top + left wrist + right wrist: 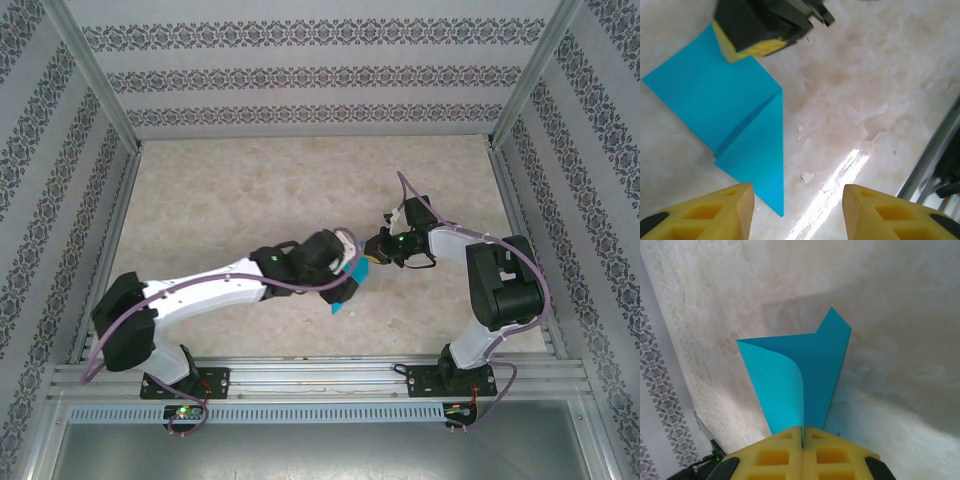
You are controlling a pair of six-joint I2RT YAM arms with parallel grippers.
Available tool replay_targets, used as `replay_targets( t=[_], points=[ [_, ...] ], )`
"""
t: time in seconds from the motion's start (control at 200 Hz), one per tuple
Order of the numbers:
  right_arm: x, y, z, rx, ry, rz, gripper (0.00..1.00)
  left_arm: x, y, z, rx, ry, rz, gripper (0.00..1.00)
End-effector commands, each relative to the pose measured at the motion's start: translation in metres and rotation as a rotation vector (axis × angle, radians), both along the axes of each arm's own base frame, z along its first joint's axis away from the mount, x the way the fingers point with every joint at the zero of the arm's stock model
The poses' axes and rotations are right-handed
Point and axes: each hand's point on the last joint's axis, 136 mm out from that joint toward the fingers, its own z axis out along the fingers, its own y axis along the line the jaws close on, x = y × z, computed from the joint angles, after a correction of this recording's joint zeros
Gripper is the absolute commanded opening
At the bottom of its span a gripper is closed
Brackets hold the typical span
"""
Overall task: Fold a paper plane with a square sheet of paper (fold left side to right side)
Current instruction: Fold the wing for the fifth time at the center of the table.
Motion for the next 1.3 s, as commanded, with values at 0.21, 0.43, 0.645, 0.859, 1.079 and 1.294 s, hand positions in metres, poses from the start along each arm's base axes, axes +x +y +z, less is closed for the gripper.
replay_targets(
  t=[0.21, 0.43, 0.645, 0.859, 1.079, 1.294],
  points=[
    [0.004, -0.002, 0.004, 0.009, 0.062, -0.067, 0.0, 0.006, -0.009, -0.056, 0.286, -0.056, -0.004, 0.5],
    [0.004, -0.004, 0.001, 0.003, 0.081, -0.085, 0.0, 0.005, -0.018, -0.076, 0.343, -0.048, -0.032, 0.51],
    [0.005, -0.003, -0.002, 0.008, 0.097, -0.087, 0.0, 0.009, -0.01, -0.096, 0.447, -0.062, -0.039, 0.51],
    [0.005, -0.003, -0.003, 0.008, 0.102, -0.088, 0.0, 0.015, -0.001, -0.103, 0.523, -0.09, -0.033, 0.5],
    [0.004, -0.004, -0.006, 0.002, 0.108, -0.089, 0.0, 0.015, 0.0, -0.108, 0.516, -0.093, -0.023, 0.45],
    [0.003, -0.005, -0.011, -0.008, 0.116, -0.09, 0.0, 0.014, 0.001, -0.112, 0.515, -0.086, -0.016, 0.31]
  ],
)
